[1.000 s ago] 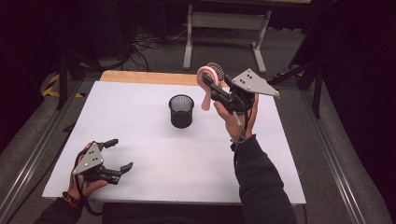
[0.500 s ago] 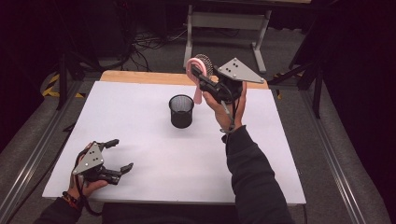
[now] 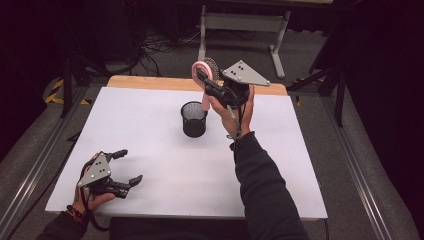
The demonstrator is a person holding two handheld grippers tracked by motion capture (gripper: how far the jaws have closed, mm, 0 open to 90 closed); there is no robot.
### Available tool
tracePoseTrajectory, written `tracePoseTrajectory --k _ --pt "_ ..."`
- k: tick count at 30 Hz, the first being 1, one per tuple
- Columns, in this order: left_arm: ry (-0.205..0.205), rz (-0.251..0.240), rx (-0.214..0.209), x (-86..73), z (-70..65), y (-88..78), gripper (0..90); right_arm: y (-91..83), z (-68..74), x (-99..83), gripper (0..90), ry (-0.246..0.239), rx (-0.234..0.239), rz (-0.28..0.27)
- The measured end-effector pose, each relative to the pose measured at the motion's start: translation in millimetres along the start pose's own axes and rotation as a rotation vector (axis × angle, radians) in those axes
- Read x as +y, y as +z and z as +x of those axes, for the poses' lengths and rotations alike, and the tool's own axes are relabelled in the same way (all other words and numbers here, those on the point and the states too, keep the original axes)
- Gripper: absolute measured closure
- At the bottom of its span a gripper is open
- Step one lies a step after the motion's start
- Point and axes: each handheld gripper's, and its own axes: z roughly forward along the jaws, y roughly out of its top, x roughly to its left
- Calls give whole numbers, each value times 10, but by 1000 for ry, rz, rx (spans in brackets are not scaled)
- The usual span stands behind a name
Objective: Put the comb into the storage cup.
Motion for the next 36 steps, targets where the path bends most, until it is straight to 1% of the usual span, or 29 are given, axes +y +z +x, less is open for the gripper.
tracePoseTrajectory --k 1,9,11,14,19,21,23,27,28,29,33,36 --pt "1 2 0 0 1 1 50 8 -3 -4 632 -6 -1 1" --pt "5 5 -1 0 -4 -2 51 109 6 -82 632 13 8 11" --pt "-2 -4 -1 -2 -1 -1 50 121 13 -94 631 21 12 12" --pt "-2 -2 -1 -4 7 -3 50 165 28 -120 631 20 18 13" --pt "-5 0 0 -7 16 -6 48 231 49 -179 632 34 26 29" --pt "-7 -1 0 -8 18 -8 49 254 52 -209 631 52 29 30" --pt "-10 -6 2 -8 16 -9 49 278 58 -239 631 56 31 38" --pt "-12 -5 1 -10 20 -9 48 318 79 -289 631 48 32 53" --pt "-13 -2 1 -11 23 -7 48 327 85 -297 632 59 36 54" --pt "-6 1 2 -9 23 -8 47 339 86 -312 631 60 39 61" --pt "-6 -6 6 -7 30 -17 46 377 83 -360 631 58 39 76" --pt "-8 -6 8 -8 33 -18 43 381 78 -401 631 72 42 75"
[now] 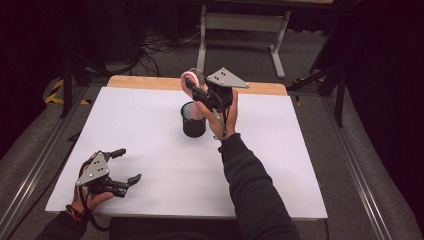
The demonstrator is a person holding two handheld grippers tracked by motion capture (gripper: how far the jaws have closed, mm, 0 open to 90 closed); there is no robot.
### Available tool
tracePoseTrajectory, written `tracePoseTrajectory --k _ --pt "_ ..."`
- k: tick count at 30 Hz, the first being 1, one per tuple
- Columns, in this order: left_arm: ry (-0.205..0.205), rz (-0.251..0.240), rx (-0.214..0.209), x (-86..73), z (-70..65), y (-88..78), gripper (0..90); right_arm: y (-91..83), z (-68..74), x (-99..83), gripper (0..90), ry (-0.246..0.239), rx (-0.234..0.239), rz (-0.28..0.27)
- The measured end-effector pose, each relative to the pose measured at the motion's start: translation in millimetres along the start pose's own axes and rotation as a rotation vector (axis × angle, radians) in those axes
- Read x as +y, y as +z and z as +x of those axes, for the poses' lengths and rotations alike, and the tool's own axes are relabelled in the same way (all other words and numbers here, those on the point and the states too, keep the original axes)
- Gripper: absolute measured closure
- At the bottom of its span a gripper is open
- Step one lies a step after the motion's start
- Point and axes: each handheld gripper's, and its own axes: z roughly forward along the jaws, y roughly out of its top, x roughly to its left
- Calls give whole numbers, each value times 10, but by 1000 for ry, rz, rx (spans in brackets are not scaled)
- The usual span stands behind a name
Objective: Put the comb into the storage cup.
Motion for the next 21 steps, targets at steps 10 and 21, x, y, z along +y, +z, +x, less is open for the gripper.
tracePoseTrajectory --k 10,21 --pt "2 1 -1 2 -6 0 41 2 -41 -160 630 39 -3 18" --pt "5 4 -5 0 -17 10 41 31 -23 -322 629 52 18 35"
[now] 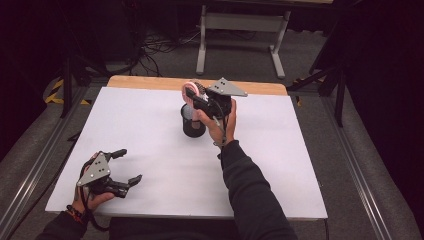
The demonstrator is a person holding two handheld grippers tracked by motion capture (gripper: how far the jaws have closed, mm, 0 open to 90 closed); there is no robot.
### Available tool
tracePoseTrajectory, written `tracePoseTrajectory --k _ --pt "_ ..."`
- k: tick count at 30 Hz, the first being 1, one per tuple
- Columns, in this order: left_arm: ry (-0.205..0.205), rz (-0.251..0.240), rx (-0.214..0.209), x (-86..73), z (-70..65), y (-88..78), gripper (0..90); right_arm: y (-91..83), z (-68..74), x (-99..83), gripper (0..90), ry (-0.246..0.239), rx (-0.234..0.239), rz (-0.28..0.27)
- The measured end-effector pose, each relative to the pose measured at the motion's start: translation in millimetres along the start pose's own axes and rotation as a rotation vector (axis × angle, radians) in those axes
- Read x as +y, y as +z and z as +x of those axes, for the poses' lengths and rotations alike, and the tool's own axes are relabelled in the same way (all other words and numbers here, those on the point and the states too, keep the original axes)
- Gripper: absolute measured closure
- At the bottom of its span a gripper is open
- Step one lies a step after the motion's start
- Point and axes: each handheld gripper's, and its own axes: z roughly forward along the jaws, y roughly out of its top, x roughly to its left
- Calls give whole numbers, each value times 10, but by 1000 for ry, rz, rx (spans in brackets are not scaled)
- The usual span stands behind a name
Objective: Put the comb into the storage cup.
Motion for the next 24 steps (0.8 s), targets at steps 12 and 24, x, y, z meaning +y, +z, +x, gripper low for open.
tracePoseTrajectory --k 12,24 --pt "-1 3 6 1 0 1 41 -4 -30 -138 628 36 6 11" --pt "2 6 3 2 1 2 41 -4 -39 -186 628 40 8 19"
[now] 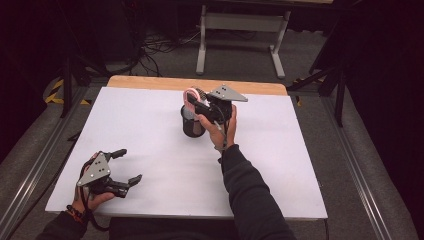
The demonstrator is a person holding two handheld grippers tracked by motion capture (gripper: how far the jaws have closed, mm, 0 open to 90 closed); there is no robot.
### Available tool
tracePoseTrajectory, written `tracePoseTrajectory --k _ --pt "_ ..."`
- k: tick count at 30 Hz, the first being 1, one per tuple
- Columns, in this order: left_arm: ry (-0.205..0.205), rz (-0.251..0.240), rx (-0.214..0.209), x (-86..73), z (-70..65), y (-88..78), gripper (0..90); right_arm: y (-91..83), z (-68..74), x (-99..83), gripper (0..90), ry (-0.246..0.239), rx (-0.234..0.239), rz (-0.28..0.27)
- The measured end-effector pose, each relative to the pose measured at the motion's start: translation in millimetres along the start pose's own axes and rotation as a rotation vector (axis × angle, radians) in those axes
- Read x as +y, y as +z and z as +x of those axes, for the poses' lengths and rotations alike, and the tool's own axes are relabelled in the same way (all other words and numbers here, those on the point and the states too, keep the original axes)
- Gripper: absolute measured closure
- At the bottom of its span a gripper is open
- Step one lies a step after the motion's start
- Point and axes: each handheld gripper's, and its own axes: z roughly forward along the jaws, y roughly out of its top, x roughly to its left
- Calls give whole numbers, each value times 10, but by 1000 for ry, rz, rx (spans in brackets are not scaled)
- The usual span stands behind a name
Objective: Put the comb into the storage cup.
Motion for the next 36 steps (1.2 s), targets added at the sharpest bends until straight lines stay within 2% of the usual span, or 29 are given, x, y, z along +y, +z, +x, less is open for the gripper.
tracePoseTrajectory --k 13,17,23,27,35,36 --pt "3 0 -2 2 -1 1 45 9 21 -22 622 -5 9 -1" --pt "5 -6 0 5 -9 -1 51 13 -8 -39 614 13 10 -11" --pt "4 -3 -1 10 -1 -7 51 0 -112 -54 565 36 -28 -23" --pt "6 -6 0 19 -16 -16 57 -21 -149 -25 524 -2 -85 -21" --pt "8 -10 7 24 -8 -30 58 -38 -196 -52 484 3 -118 -11" --pt "7 -10 9 24 -7 -28 59 -41 -195 -61 486 -2 -135 -11"
